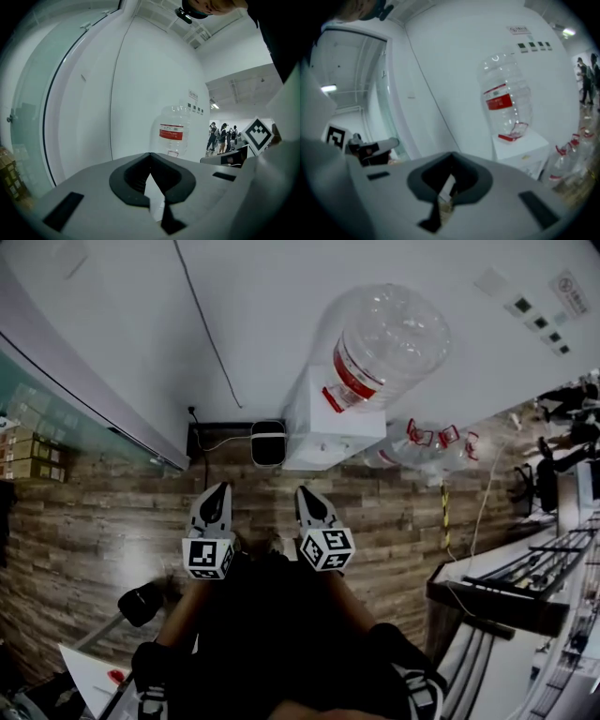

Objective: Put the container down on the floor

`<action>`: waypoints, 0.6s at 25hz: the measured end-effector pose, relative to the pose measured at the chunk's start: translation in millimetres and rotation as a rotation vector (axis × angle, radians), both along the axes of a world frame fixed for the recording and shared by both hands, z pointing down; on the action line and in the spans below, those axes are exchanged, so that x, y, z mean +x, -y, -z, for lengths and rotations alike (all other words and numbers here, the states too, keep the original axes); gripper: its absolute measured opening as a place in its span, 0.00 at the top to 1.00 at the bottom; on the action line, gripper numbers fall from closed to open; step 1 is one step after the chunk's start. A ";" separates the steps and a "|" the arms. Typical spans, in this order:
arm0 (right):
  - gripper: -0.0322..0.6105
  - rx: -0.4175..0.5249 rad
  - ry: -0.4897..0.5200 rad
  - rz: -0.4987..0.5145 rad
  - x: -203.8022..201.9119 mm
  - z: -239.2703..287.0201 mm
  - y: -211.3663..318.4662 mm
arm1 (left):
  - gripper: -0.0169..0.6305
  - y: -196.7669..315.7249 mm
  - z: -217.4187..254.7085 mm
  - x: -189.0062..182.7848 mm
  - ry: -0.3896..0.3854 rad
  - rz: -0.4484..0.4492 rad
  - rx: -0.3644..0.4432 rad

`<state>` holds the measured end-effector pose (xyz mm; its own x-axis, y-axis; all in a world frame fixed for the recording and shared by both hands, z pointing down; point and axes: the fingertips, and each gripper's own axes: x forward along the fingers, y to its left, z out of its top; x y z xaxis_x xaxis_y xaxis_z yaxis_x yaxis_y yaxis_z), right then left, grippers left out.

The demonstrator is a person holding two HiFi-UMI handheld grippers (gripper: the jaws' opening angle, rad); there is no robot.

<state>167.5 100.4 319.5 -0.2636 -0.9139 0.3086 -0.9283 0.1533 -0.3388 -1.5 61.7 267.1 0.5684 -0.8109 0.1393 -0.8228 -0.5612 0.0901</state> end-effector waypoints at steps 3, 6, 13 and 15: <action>0.90 0.015 -0.037 0.016 -19.6 15.3 -13.3 | 0.93 -2.6 -1.8 -10.2 -0.008 -0.007 -0.014; 0.90 0.019 -0.076 0.023 -34.4 19.2 -20.6 | 0.93 -4.4 -8.5 -16.2 -0.023 -0.019 -0.032; 0.90 -0.004 -0.016 0.031 -47.6 17.2 -23.6 | 0.93 -10.6 -11.4 -12.1 -0.028 -0.066 -0.037; 0.90 0.008 -0.009 0.017 -47.3 19.7 -22.9 | 0.93 -10.2 -11.0 -12.1 -0.031 -0.070 -0.034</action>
